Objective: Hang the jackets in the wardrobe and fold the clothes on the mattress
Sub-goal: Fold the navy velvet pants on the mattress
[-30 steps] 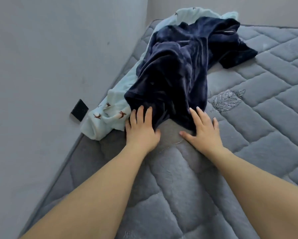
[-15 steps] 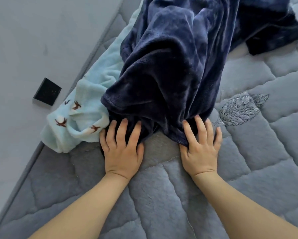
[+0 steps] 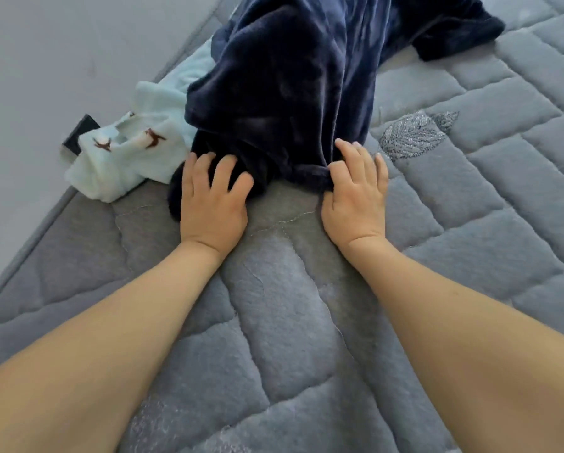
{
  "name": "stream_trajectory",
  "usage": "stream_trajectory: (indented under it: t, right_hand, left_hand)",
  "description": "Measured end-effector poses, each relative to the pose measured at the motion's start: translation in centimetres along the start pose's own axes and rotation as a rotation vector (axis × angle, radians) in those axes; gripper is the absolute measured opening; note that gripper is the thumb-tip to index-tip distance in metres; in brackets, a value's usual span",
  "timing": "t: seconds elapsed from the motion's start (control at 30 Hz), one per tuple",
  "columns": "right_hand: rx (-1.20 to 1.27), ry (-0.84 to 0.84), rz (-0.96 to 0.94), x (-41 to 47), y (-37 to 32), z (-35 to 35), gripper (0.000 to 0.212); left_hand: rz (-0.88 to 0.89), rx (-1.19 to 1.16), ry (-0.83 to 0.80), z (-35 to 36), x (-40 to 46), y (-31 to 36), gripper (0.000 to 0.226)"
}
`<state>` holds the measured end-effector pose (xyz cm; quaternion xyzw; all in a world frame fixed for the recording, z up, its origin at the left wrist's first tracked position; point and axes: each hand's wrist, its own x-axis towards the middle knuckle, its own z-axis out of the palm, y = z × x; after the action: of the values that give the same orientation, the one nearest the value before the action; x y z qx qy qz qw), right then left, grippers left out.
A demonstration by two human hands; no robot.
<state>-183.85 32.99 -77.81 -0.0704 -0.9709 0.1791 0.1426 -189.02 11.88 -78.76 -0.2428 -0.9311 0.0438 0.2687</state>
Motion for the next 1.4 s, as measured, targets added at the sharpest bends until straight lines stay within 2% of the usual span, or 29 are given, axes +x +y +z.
stream_trajectory:
  t: [0.07, 0.1, 0.17, 0.27, 0.37, 0.43, 0.53, 0.6, 0.67, 0.73, 0.8, 0.83, 0.9, 0.97, 1.0, 1.03, 1.07, 1.1, 1.13, 1.17, 1.23, 1.3, 1.33, 1.37, 1.4]
  right_hand:
    - [-0.010, -0.002, -0.101, -0.9, 0.1, -0.9, 0.023]
    - [-0.033, -0.016, -0.148, -4.3, 0.0, -2.3, 0.019]
    - [-0.057, -0.071, -0.178, -6.1, 1.2, -3.3, 0.023]
    - [-0.200, -0.307, -0.180, -13.1, 1.5, -7.6, 0.034]
    - [-0.351, -0.469, -0.156, -19.9, 1.4, -12.2, 0.038]
    - [-0.460, -0.627, -0.125, -24.8, 0.9, -14.8, 0.040]
    - [-0.522, -0.882, -0.053, -31.4, 0.4, -18.1, 0.038]
    - [-0.558, -1.079, 0.006, -35.7, 0.3, -19.9, 0.035]
    - [-0.529, -1.294, 0.094, -40.2, 0.0, -21.8, 0.040]
    - [-0.431, -1.504, 0.261, -43.6, -0.8, -24.0, 0.044]
    - [-0.303, -1.636, 0.398, -44.8, -1.6, -25.6, 0.040]
    - [-0.218, -1.645, 0.471, -44.5, -2.0, -26.1, 0.037]
    - [0.083, -1.483, 0.686, -43.1, -2.1, -26.5, 0.041]
    - [0.318, -1.146, 0.856, -41.2, -1.8, -26.2, 0.043]
    - [0.302, -0.967, 0.855, -40.1, -1.4, -25.9, 0.042]
    - [0.215, -0.824, 0.814, -39.3, -1.0, -25.5, 0.047]
    - [0.121, -0.742, 0.773, -38.7, -0.7, -24.9, 0.058]
    - [0.050, -0.705, 0.757, -38.2, -0.6, -24.5, 0.073]
    - [0.009, -0.703, 0.778, -37.9, -0.6, -24.0, 0.086]
    - [-0.016, -0.710, 0.817, -37.8, -0.4, -23.4, 0.096]
    - [0.015, -0.699, 0.932, -38.3, 0.6, -22.3, 0.096]
    - [0.113, -0.684, 0.991, -39.0, 1.4, -21.6, 0.058]
    - [0.136, -0.704, 0.975, -39.3, 1.7, -21.5, 0.039]
    - [0.134, -0.764, 0.934, -39.7, 1.9, -21.5, 0.027]
    - [0.091, -0.871, 0.872, -40.2, 2.1, -21.7, 0.018]
  left_hand:
    - [0.100, 0.096, -0.068, -1.1, 0.9, 0.5, 0.019]
    - [0.125, 0.144, -0.089, -3.3, -1.0, 1.3, 0.020]
    - [0.126, 0.201, -0.219, -3.5, -1.4, 1.8, 0.028]
    - [0.094, 0.166, -0.366, -7.8, -7.0, 3.9, 0.028]
    - [0.087, 0.035, -0.559, -13.5, -12.9, 6.3, 0.024]
    - [0.112, 0.031, -0.709, -18.1, -16.3, 7.9, 0.018]
    - [0.158, -0.070, -0.667, -23.1, -21.4, 9.3, 0.023]
    - [0.194, -0.080, -0.807, -26.5, -24.9, 10.1, 0.020]
    - [0.300, -0.050, -1.004, -29.2, -28.3, 11.2, 0.031]
    - [0.408, -0.030, -1.192, -32.2, -30.0, 11.9, 0.037]
    - [0.481, -0.085, -1.366, -34.6, -29.5, 11.9, 0.034]
    - [0.451, -0.165, -1.402, -35.4, -29.0, 11.5, 0.029]
    - [0.218, -0.344, -1.370, -36.2, -27.6, 10.2, 0.035]
    - [-0.077, -0.473, -1.058, -36.0, -25.9, 8.8, 0.038]
    - [-0.184, -0.505, -0.886, -35.7, -25.2, 8.4, 0.033]
    - [-0.270, -0.520, -0.796, -35.0, -24.7, 8.2, 0.031]
    - [-0.340, -0.516, -0.841, -34.5, -24.3, 8.2, 0.047]
    - [-0.379, -0.530, -0.967, -34.1, -24.1, 8.3, 0.066]
    - [-0.379, -0.559, -1.095, -33.7, -24.4, 8.8, 0.075]
    - [-0.314, -0.581, -1.190, -33.3, -24.8, 9.8, 0.069]
    - [0.016, -0.559, -1.312, -33.4, -26.0, 12.8, 0.045]
    - [0.377, -0.473, -1.501, -34.6, -27.3, 16.1, 0.031]
    - [0.498, -0.401, -1.634, -35.3, -27.5, 17.3, 0.029]
    - [0.554, -0.345, -1.751, -35.7, -27.4, 17.8, 0.027]
    - [0.527, -0.319, -1.830, -35.8, -26.8, 17.8, 0.022]
